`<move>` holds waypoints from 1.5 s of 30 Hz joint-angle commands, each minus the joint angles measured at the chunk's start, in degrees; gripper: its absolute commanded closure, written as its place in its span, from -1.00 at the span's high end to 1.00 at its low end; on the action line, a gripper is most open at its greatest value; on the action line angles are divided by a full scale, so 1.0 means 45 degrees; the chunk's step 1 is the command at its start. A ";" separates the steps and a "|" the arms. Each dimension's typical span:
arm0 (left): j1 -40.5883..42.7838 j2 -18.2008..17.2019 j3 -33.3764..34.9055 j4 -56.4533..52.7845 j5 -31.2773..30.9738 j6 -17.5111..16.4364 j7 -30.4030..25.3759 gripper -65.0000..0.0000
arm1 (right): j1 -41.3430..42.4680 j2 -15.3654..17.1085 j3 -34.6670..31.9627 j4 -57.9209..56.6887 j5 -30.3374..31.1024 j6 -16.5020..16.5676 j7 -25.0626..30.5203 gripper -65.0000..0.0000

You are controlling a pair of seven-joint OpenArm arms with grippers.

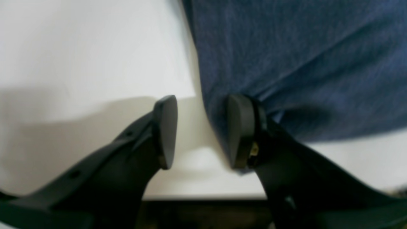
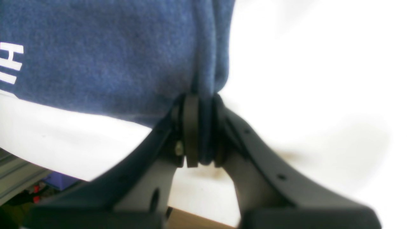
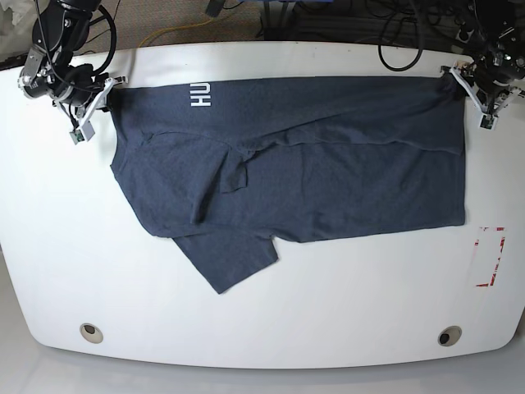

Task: Fold the T-shirt properly
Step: 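Adjust the folded edge with both grippers along the collar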

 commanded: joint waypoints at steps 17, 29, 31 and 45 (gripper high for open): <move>0.1558 -0.2572 0.0262 0.1964 -0.2820 0.0114 0.0902 0.38 | -0.0084 0.0988 0.0058 0.0329 0.0023 -0.0002 0.0012 -0.91; 0.2222 -0.2533 0.1610 0.2120 -0.5105 0.0114 0.2074 0.41 | -0.0065 0.0538 0.0039 0.0759 -0.0036 -0.0002 -0.0047 -0.91; 0.2281 -0.2533 0.2039 0.1827 -0.5105 0.0114 0.2074 0.41 | -0.0065 0.0519 0.0039 0.0759 -0.0036 -0.0002 -0.0047 -0.91; 0.2144 -0.2533 0.2430 0.0343 -0.3582 0.0114 0.2016 0.29 | -0.0084 0.0519 0.0039 0.0681 -0.0036 -0.0002 -0.0047 -0.91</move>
